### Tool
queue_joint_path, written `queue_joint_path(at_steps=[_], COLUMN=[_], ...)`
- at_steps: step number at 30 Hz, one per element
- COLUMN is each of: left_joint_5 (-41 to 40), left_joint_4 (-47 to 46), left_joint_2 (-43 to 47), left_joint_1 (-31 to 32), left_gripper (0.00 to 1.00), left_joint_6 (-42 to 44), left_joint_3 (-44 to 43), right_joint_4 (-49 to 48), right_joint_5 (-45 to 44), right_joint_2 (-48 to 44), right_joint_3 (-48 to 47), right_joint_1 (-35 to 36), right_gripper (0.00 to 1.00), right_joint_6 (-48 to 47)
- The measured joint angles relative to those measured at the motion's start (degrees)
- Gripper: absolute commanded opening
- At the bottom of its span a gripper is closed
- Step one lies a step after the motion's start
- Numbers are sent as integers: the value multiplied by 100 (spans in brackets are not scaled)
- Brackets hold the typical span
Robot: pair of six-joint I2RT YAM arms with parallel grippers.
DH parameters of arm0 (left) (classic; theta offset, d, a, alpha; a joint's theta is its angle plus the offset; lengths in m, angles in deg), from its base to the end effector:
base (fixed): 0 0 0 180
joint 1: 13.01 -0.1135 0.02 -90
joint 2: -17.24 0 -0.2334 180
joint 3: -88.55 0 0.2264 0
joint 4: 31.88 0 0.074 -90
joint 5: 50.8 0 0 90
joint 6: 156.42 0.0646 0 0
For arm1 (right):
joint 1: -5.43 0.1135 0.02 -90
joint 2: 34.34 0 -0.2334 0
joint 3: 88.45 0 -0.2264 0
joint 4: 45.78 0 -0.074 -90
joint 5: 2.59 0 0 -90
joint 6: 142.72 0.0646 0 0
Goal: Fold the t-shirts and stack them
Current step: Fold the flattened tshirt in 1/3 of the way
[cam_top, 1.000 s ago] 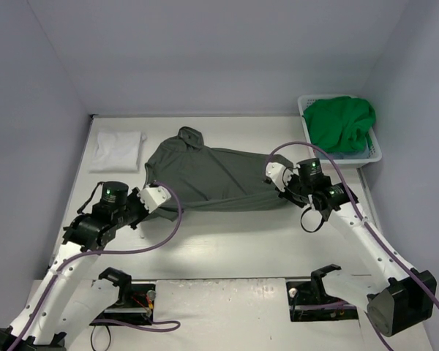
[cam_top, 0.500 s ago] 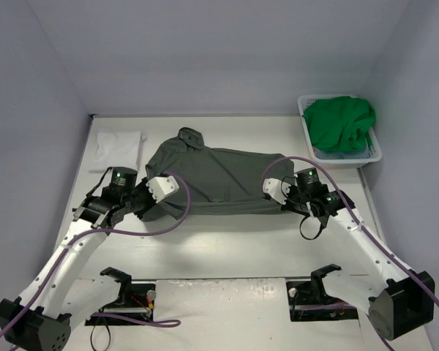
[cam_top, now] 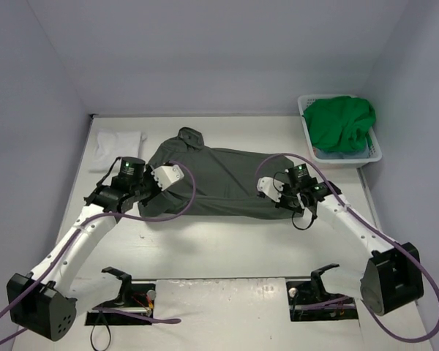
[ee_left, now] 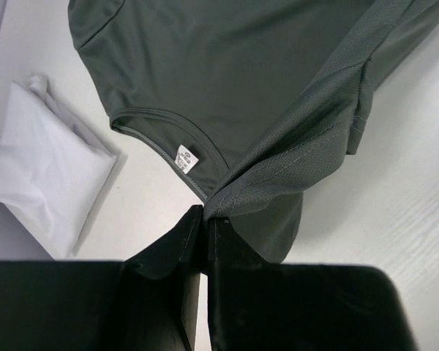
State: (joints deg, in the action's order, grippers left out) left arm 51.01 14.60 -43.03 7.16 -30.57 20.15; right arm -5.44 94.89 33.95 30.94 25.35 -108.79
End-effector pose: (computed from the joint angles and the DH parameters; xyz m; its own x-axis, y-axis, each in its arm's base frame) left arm 0.2170 -0.0938 0.2630 -0.1862 0.6791 -0.7100 0.7368 0.5746 0.3564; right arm 0.2325 0.0932 0.1975 -0.0419 -0.8902 -0.4536 -0.8141 0.2936 -0.5010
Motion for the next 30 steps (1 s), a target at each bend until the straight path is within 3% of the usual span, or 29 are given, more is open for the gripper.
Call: queue_joint_path(at_steps=[19, 30], left_joint_5=[-546, -505], left_joint_4=[-955, -1220], left_joint_2=[-1611, -2621], left_joint_1=[-138, -304], left_gripper=[0, 0], left_joint_6=[175, 293], left_joint_3=[-400, -870], right_joint_4=[-1005, -1281], right_joint_5=[129, 26], right_joint_2=[2393, 3106], right_joint_3=[-1233, -1272], right_joint_1=[-262, -378], right_gripper=[0, 0], right_joint_6=[68, 37])
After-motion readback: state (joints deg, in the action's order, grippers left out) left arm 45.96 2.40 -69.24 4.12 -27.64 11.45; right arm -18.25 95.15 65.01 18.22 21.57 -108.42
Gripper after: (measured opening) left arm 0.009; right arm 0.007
